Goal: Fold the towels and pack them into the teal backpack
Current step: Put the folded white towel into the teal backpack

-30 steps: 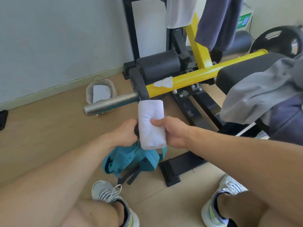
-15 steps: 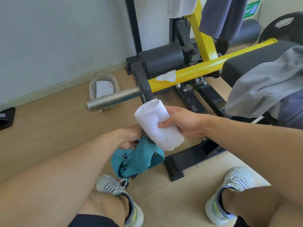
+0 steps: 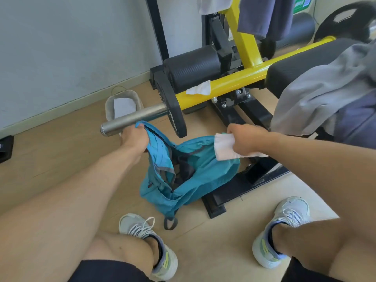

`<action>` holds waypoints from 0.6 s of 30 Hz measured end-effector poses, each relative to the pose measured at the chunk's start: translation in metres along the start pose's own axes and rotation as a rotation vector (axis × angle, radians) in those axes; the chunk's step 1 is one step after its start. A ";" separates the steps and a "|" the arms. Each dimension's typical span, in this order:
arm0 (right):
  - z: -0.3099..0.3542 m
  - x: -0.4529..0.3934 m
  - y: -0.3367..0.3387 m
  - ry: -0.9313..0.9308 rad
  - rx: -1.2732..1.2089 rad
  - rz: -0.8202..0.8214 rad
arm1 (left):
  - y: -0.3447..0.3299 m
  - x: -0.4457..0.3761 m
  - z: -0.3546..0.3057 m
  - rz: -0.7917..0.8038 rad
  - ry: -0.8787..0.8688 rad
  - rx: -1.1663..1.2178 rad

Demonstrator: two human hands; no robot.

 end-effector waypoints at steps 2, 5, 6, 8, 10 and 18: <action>0.006 0.000 0.009 0.000 -0.003 -0.180 | 0.005 0.004 -0.014 -0.125 -0.124 -0.119; 0.008 0.002 0.021 -0.027 -0.117 -0.236 | 0.012 0.014 -0.027 -0.197 -0.312 -0.191; 0.006 0.004 0.023 -0.047 -0.143 -0.204 | 0.010 0.017 -0.028 -0.167 -0.344 -0.216; 0.001 0.003 0.022 -0.087 -0.100 -0.090 | -0.002 0.025 -0.023 0.000 -0.344 -0.303; -0.003 0.001 0.012 -0.124 -0.014 0.049 | -0.019 0.036 -0.015 0.250 -0.277 -0.358; 0.000 -0.008 -0.018 -0.153 0.057 0.085 | -0.044 0.058 -0.006 0.533 -0.113 -0.328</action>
Point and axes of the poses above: each hand's wrist, its own x-axis away from the middle knuckle, its own y-axis out of the back of the hand, z = x × y, the point moved 2 cm from there along -x, towards the middle knuckle, and after that the axes turned 9 degrees about x, right-handed, at the moved point
